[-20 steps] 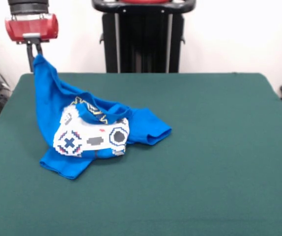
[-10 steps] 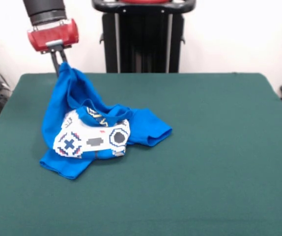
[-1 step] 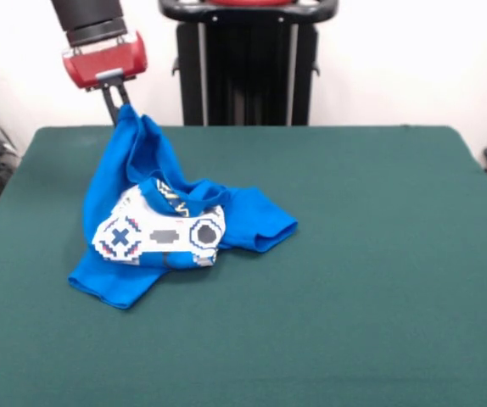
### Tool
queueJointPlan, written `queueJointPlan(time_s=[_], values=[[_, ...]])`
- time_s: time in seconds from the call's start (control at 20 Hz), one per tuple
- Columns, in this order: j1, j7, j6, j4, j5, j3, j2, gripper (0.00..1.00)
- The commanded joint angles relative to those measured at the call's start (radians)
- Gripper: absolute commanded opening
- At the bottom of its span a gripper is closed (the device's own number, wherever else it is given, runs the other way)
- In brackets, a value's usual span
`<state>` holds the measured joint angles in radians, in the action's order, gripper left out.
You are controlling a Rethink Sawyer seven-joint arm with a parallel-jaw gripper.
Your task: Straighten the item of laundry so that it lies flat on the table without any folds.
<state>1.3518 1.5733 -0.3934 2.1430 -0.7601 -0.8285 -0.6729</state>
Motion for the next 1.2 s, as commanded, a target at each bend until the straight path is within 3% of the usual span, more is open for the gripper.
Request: queueJointPlan(time_s=[0.05,0.45,1.2], values=[[0.014,-0.310,-0.146,0.050,-0.070,-0.111,-0.004,0.00],[0.140,-0.375,-0.171,0.049,-0.083,-0.203,0.074,0.00],[0.258,-0.493,-0.238,0.050,-0.069,-0.260,0.194,0.00]])
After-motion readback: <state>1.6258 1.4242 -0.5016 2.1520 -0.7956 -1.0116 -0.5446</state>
